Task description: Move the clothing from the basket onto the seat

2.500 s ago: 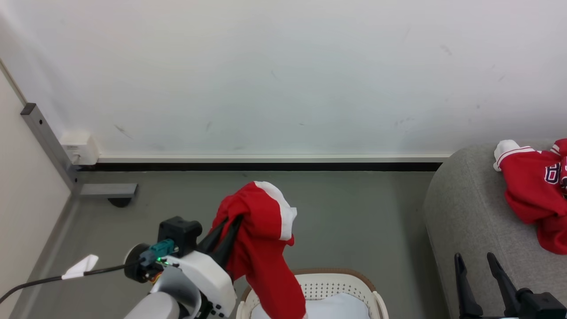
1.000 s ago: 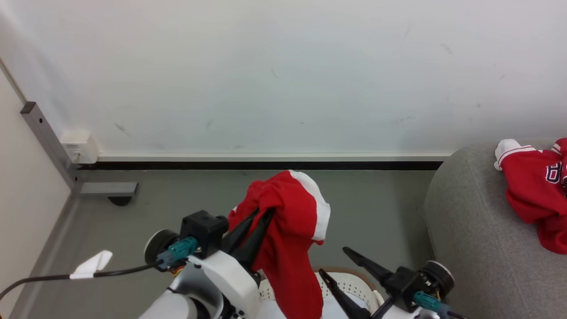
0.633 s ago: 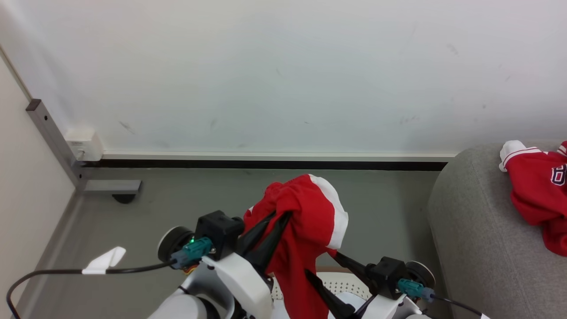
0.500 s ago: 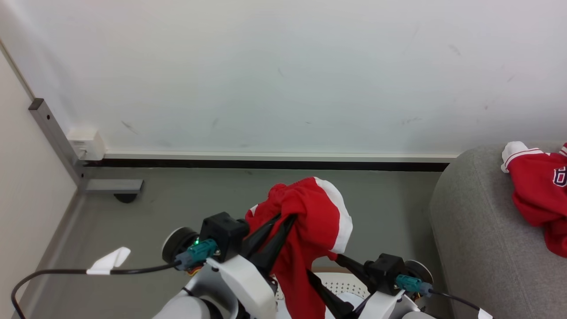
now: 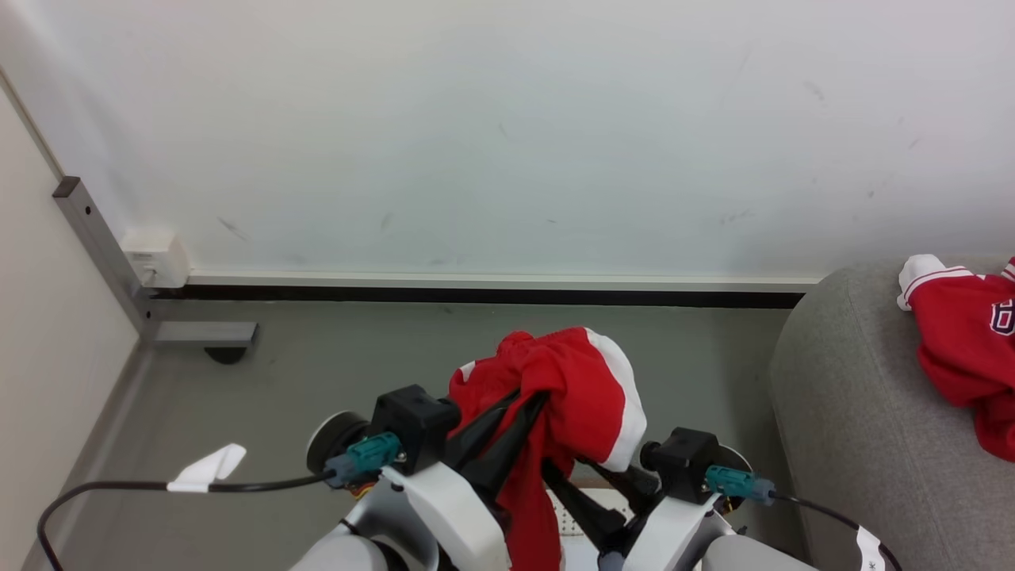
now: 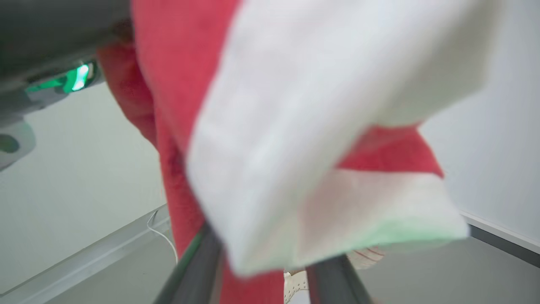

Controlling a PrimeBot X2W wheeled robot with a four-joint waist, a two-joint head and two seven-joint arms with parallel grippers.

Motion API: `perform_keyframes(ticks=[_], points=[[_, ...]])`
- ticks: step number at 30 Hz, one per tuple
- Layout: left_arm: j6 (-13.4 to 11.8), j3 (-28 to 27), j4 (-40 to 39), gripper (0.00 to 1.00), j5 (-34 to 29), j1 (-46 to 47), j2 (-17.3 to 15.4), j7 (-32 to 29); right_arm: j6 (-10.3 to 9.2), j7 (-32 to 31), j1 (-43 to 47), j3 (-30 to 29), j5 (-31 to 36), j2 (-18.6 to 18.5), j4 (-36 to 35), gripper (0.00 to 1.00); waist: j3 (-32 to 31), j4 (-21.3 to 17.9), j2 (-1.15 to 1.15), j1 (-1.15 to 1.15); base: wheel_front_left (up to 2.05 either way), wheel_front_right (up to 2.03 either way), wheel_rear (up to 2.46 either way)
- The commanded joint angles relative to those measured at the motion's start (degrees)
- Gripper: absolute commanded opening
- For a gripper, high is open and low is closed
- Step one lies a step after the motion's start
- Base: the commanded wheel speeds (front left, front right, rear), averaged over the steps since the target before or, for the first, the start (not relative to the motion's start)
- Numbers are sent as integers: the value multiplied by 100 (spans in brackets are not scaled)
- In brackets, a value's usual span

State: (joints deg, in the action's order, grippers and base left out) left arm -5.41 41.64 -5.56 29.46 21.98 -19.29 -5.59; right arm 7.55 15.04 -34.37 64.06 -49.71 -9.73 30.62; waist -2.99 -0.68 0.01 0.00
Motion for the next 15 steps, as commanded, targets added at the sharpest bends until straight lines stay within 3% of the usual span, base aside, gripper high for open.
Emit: perform_keyframes(ticks=[1,3,12,13,15], points=[[-7,1,36,0,41,-23,-4,36,-13,19,-37,-43,-85,-30,-93,44,7,1,-1,0,0,0,0],[-12,-2,56,0,55,-25,6,60,-13,19,9,-67,-181,-44,-200,0,22,-2,-1,0,0,0,0],[-47,-37,147,0,90,-13,-32,135,-13,19,147,-417,-173,-162,-583,0,92,-39,-1,0,0,0,0],[-55,-44,164,7,86,-16,-39,151,-13,19,177,-484,-141,-182,-622,0,95,-45,-1,0,0,0,0],[-82,-66,200,38,60,-24,-51,176,-13,19,229,-607,-91,-228,-701,0,103,-59,-1,0,0,0,0]])
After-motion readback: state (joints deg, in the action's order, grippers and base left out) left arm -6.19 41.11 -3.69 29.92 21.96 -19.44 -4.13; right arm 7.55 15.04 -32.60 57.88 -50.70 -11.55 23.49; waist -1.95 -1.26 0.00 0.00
